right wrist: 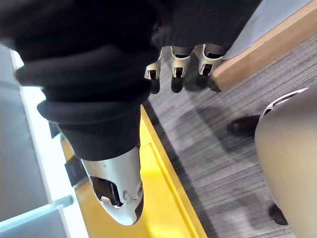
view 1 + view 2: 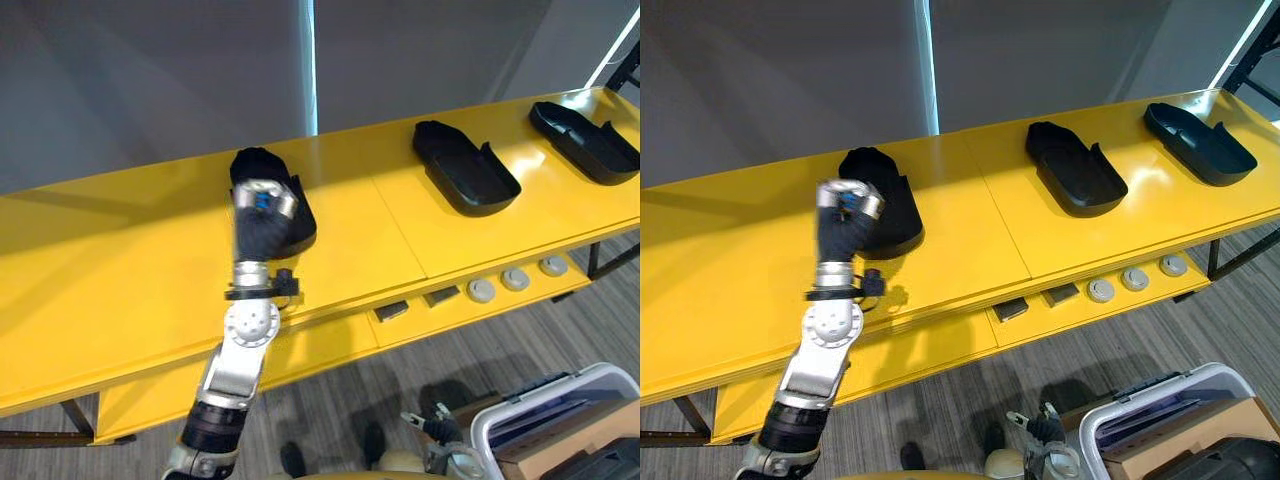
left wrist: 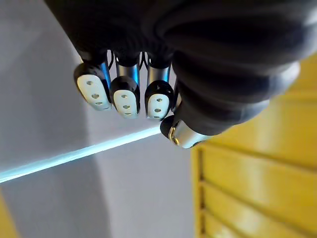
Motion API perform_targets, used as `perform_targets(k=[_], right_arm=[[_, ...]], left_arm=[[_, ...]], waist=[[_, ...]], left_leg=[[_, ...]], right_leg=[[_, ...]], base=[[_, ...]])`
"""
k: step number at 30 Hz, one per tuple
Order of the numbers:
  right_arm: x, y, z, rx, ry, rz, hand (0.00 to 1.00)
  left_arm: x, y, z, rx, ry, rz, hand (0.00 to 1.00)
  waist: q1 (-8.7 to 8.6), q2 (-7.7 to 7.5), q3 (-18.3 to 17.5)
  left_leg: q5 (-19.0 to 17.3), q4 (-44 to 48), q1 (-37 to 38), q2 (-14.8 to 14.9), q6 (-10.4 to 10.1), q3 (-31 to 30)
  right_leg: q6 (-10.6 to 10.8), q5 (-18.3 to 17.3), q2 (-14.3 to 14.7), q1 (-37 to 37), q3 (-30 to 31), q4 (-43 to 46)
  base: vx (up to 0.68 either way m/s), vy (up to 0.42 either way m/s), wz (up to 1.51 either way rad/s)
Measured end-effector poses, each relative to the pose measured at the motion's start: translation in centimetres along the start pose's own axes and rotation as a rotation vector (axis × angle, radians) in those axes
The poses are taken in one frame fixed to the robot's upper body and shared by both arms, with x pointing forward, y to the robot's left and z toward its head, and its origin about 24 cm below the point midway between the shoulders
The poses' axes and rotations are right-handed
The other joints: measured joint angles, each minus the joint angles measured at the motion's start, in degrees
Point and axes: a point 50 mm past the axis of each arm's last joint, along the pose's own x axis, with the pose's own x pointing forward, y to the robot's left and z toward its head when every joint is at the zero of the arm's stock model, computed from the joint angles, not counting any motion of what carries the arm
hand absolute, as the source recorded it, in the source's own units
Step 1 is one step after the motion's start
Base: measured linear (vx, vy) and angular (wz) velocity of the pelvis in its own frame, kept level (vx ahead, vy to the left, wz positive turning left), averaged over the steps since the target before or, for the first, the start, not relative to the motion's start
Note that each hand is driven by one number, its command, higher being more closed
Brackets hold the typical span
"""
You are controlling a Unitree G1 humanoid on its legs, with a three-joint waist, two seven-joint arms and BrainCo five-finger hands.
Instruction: Walk over and take plastic housings, then place them on the shelf
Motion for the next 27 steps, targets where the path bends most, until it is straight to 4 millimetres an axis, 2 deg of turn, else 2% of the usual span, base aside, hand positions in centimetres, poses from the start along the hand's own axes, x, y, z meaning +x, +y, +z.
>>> perform_targets(k=[1, 2, 3, 4, 6, 7, 8, 9, 11, 12, 14, 15, 17, 19, 20, 24, 27], right_arm=[[0.0, -0.3, -0.1, -0.002, 0.009, -0.009, 0.00], [0.0, -0.5, -0.3, -0.003, 0.015, -0.015, 0.00], [0.0, -0.8, -0.5, 0.000, 0.028, -0.025, 0.00], [-0.1, -1.0, -0.7, 0.006, 0.036, -0.034, 0.00], [-0.2, -1.3, -1.0, 0.015, 0.043, -0.046, 0.00], [-0.3, -1.2, -1.3, 0.018, 0.049, -0.045, 0.00], [-0.4, -1.1, -1.4, 0.020, 0.052, -0.043, 0.00], [-0.4, -0.8, -1.4, 0.024, 0.048, -0.037, 0.00], [-0.6, 0.0, -0.8, 0.043, 0.012, -0.014, 0.00], [-0.7, 0.2, -0.7, 0.045, 0.005, -0.009, 0.00], [-0.7, 1.0, -0.2, 0.034, -0.016, 0.020, 0.00], [-0.8, 1.2, -0.1, 0.035, -0.019, 0.025, 0.00], [-0.8, 1.6, 0.0, 0.033, -0.022, 0.034, 0.00], [-0.8, 1.5, 0.0, 0.033, -0.021, 0.033, 0.00], [-0.8, 1.5, -0.1, 0.034, -0.020, 0.030, 0.00], [-1.0, 0.7, -1.1, 0.040, 0.014, 0.000, 0.00], [-1.0, 0.5, -1.1, 0.042, 0.017, -0.012, 0.00]], left_arm=[[0.1, 2.8, -0.3, 0.029, 0.011, 0.131, 1.00], [-0.1, 4.0, -0.5, 0.038, 0.024, 0.196, 1.00], [-0.8, 6.6, -1.1, 0.072, 0.058, 0.315, 1.00], [-2.0, 8.8, -2.0, 0.136, 0.120, 0.396, 1.00], [-4.3, 11.5, -3.7, 0.222, 0.249, 0.481, 1.00], [-7.4, 13.7, -5.4, 0.296, 0.412, 0.546, 1.00], [-8.6, 14.4, -6.0, 0.305, 0.484, 0.572, 1.00], [-10.6, 15.4, -6.8, 0.332, 0.588, 0.604, 0.00], [-16.7, 17.6, -9.1, 0.438, 0.921, 0.592, 0.00], [-18.2, 17.9, -9.5, 0.453, 1.003, 0.582, 0.00], [-22.7, 17.4, -11.0, 0.453, 1.250, 0.493, 0.00], [-23.6, 17.0, -11.2, 0.446, 1.300, 0.464, 0.00], [-26.9, 15.1, -12.0, 0.417, 1.460, 0.324, 0.00], [-28.1, 14.1, -12.1, 0.386, 1.515, 0.271, 0.00], [-29.3, 13.0, -12.2, 0.357, 1.573, 0.213, 0.00], [-30.3, 12.1, -12.5, 0.370, 1.619, 0.107, 0.00], [-30.7, 11.6, -12.7, 0.399, 1.635, 0.024, 0.00]], waist=[[0.64, 0.07, 0.0], [1.31, 0.07, 0.0], [1.76, -0.01, -0.1], [2.65, -0.03, -0.1], [3.52, -0.16, -0.1], [4.38, -0.57, -0.4], [4.60, -0.81, -0.6], [4.68, -1.22, -0.8], [4.83, -2.06, -1.3], [4.84, -2.27, -1.4], [5.28, -2.60, -1.7], [5.42, -2.66, -1.8], [5.98, -3.11, -2.1], [5.97, -3.07, -2.0], [5.91, -2.84, -2.0], [5.86, -1.85, -2.2], [5.57, -0.89, -2.3]], left_leg=[[0.0, -0.2, 0.0, 0.1, 0.0, -0.5], [0.0, -0.3, 0.0, 0.1, 0.0, -0.5], [0.0, -0.3, -0.1, 0.2, 0.0, -1.0], [0.1, -0.3, 0.0, 0.1, -0.1, -1.7], [0.0, -0.3, 0.2, 0.2, -0.1, -1.9], [-0.2, -0.3, 0.2, 0.2, -0.4, -1.9], [-0.3, -0.3, 0.2, 0.2, -0.3, -1.9], [-0.3, -0.3, 0.1, 0.3, -0.3, -1.8], [-0.2, -0.3, 1.0, 0.3, -0.2, -1.5], [-0.2, -0.3, 1.1, 0.2, -0.2, -1.3], [-0.4, -0.3, 1.6, 0.3, -0.2, -1.1], [-0.4, -0.3, 1.7, 0.3, -0.2, -1.0], [-0.5, -0.3, 1.9, 0.3, -0.1, -0.5], [-0.5, -0.3, 2.0, 0.3, -0.1, -0.3], [-0.5, -0.3, 2.0, 0.3, -0.1, -0.1], [-0.8, -0.3, 2.0, 0.3, -0.3, -0.1], [-1.1, -0.3, 2.0, 0.3, -0.5, -0.1]], right_leg=[[-0.1, -0.2, 0.0, 0.1, -0.5, 0.1], [-0.2, -0.3, 0.1, 0.1, -0.5, 0.2], [-0.2, -0.4, 0.2, 0.3, -0.9, 0.3], [-0.2, -0.7, 0.1, 0.6, -1.4, 0.6], [-0.2, -1.1, 0.1, 0.8, -1.6, 1.1], [-0.1, -1.4, 0.1, 1.2, -1.9, 1.1], [-0.1, -1.5, 0.1, 1.3, -2.1, 1.1], [-0.1, -1.6, 0.0, 1.4, -2.5, 1.1], [-0.1, -1.7, -0.1, 2.1, -2.7, 1.2], [-0.1, -1.8, -0.1, 2.3, -2.7, 1.3], [0.1, -2.4, -0.2, 2.3, -2.6, 2.1], [0.1, -2.5, -0.2, 2.3, -2.6, 2.1], [0.1, -2.6, -0.2, 2.3, -2.1, 2.2], [0.3, -2.7, -0.3, 2.2, -1.9, 2.3], [0.1, -3.0, -0.2, 2.1, -1.6, 2.3], [0.3, -3.2, -0.1, 2.1, -1.4, 2.2], [0.3, -3.2, -0.1, 2.0, -1.2, 2.0]], base=[[-0.06, -0.023, 0.21], [-0.06, -0.023, 0.18], [-0.04, -0.018, 0.21], [-0.03, -0.015, 0.23], [-0.02, -0.005, 0.13], [-0.02, -0.002, 0.09], [-0.01, -0.001, 0.13], [0.02, 0.002, 0.14], [0.02, 0.001, 0.04], [0.01, 0.003, -0.06], [-0.02, 0.006, -0.04], [-0.02, 0.003, -0.07], [-0.02, 0.000, -0.10], [-0.02, 0.000, -0.07], [-0.02, -0.003, -0.07], [0.00, -0.002, -0.01], [0.02, -0.007, -0.04]])
